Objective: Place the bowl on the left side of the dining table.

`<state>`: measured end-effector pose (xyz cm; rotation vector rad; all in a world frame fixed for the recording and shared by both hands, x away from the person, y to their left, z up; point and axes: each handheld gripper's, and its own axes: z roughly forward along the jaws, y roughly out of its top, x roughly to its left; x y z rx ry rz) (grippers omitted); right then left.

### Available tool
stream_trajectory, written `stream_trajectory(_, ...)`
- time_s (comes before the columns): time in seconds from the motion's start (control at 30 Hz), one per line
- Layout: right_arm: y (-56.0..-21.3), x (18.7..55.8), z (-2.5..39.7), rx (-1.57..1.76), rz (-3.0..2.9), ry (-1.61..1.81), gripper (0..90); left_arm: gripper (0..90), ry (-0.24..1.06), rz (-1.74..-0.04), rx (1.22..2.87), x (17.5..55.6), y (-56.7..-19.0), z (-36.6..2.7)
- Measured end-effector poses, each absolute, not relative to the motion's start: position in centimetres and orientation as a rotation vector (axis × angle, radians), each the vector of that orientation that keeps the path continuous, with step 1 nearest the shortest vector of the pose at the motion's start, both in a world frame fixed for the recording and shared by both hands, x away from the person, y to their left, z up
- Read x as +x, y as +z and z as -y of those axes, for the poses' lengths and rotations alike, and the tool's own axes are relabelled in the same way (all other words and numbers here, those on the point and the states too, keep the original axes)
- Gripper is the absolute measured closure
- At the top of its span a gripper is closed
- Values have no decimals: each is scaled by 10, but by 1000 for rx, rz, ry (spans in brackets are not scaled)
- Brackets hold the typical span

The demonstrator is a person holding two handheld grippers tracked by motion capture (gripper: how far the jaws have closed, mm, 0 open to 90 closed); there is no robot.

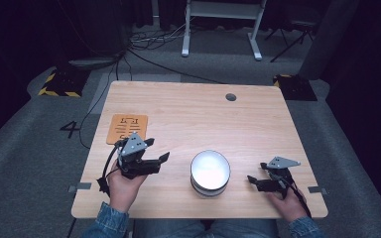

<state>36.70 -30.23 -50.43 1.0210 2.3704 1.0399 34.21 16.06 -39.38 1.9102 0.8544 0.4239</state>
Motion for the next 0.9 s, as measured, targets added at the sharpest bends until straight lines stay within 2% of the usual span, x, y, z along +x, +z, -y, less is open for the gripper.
stream_trajectory(0.67, -504, 366, 301, 1040, -2367, 1048, 204, 280, 272, -729, 2019, 369, -385, -102)
stream_trajectory(0.9, -504, 366, 301, 1040, -2368, 1046, 204, 281, 276, -691, 2061, 372, -378, -84)
